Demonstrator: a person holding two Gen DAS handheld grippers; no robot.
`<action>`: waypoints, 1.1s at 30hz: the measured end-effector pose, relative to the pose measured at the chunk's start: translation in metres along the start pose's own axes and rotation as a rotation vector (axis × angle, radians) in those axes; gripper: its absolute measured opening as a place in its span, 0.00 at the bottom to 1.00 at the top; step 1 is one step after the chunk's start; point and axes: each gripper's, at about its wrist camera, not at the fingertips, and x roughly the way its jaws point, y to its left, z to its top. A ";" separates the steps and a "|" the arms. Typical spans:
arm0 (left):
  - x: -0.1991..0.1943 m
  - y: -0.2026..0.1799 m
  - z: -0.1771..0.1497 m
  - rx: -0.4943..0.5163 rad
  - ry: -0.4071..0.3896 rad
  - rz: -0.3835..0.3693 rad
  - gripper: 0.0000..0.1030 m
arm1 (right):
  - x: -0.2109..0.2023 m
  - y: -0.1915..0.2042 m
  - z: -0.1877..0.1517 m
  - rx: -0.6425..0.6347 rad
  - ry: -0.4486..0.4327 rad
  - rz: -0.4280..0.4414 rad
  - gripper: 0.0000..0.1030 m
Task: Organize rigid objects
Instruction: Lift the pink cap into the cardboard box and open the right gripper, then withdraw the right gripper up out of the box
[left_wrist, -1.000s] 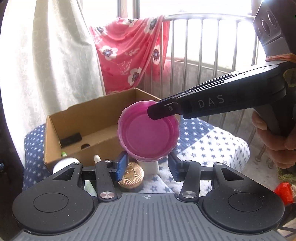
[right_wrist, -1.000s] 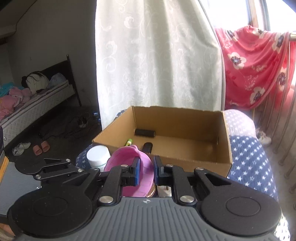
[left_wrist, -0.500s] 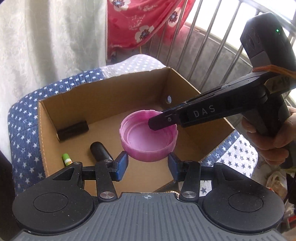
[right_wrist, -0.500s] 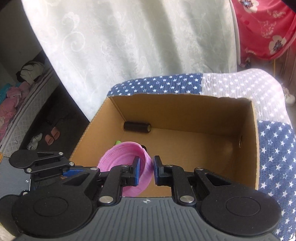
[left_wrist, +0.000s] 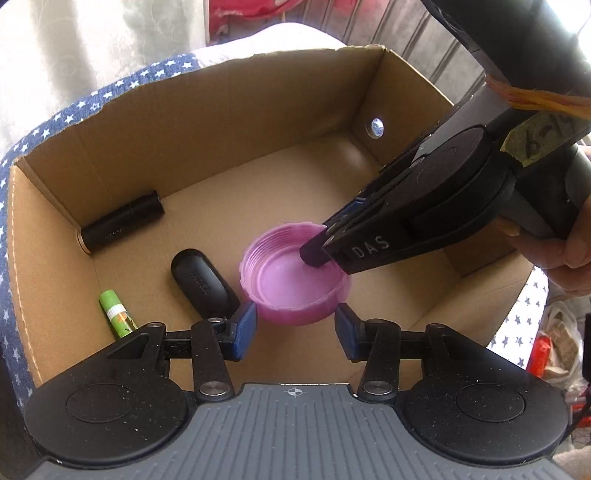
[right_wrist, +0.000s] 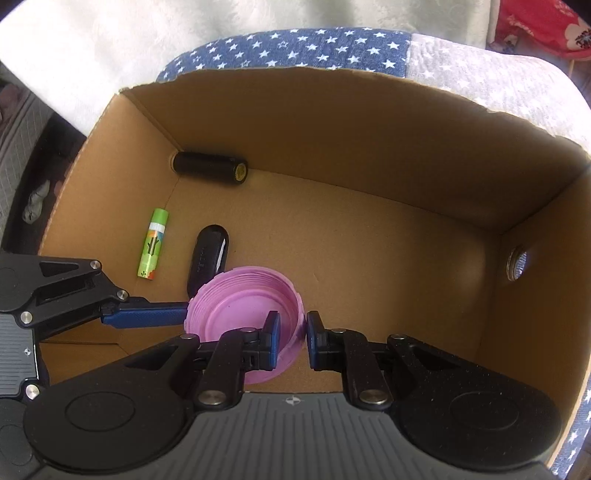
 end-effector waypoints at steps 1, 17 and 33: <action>0.001 0.003 0.000 -0.011 0.011 -0.001 0.45 | 0.005 0.003 0.003 -0.014 0.019 -0.004 0.16; -0.051 0.023 -0.021 -0.045 -0.119 0.071 0.50 | 0.027 0.054 0.022 -0.102 0.078 0.125 0.16; -0.112 -0.003 -0.067 -0.037 -0.353 0.038 0.55 | -0.115 -0.004 -0.062 0.071 -0.307 0.263 0.24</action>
